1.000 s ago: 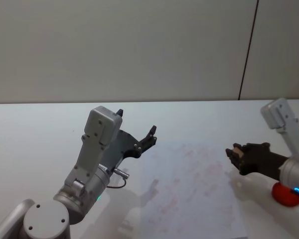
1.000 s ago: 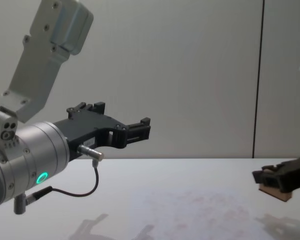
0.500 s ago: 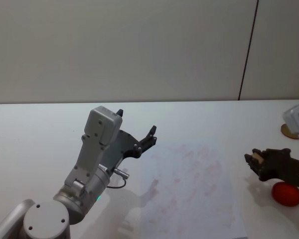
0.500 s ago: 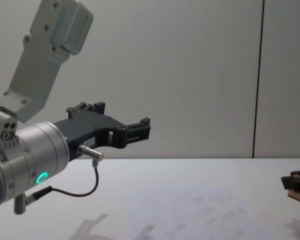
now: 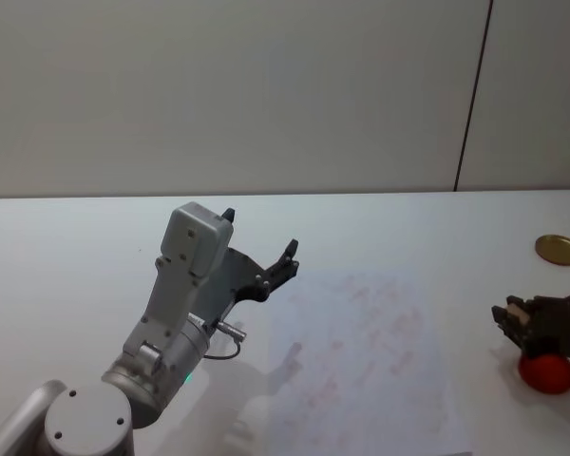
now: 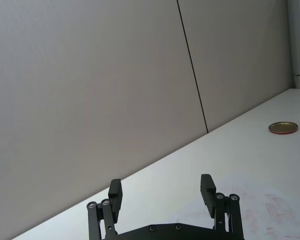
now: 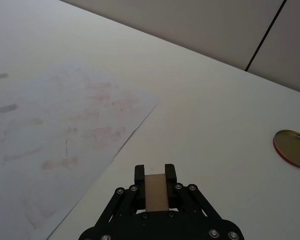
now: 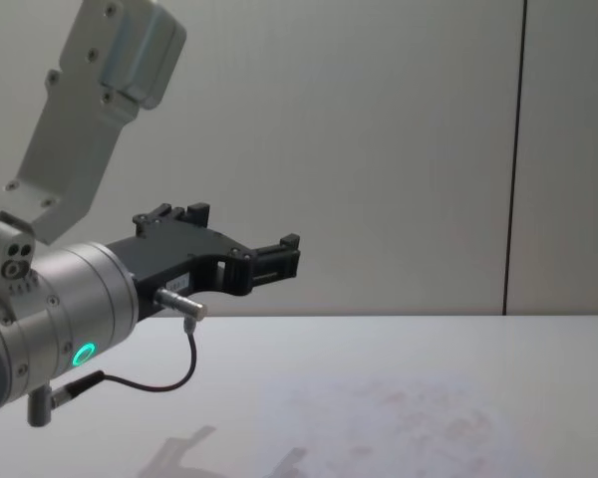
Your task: Use the one hand to pick up the stamp and affix it onto the A4 paper.
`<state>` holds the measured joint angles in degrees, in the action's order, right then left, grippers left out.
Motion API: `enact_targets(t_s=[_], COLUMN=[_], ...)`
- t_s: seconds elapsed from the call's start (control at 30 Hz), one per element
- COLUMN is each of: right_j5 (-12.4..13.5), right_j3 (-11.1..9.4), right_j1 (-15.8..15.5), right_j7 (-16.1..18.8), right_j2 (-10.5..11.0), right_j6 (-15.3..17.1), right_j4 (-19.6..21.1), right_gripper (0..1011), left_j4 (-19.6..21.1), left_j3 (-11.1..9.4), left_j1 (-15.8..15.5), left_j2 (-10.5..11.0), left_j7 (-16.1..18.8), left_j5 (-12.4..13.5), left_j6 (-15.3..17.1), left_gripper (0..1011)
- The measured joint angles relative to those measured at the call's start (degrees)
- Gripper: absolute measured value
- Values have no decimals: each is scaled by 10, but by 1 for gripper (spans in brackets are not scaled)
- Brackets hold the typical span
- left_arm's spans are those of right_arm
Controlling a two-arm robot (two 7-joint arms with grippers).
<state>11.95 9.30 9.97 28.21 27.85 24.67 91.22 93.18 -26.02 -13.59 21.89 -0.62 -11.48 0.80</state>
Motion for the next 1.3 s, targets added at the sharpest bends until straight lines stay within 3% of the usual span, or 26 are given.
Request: enact_targets(t_s=[0.67,1.3], right_j5=[11,15], right_j3=[-15,-17], right_j1=[-16,-12], right_j7=[11,21], right_j2=[28,36], right_j6=[10,18], right_j4=[-8,-21], right_gripper=[218,219], left_j4=[0,0], left_j3=[0,0], left_j1=[0,0], left_j2=[0,0], left_j7=[0,0], left_j5=[0,0], left_j6=[0,0], left_gripper=[993,993])
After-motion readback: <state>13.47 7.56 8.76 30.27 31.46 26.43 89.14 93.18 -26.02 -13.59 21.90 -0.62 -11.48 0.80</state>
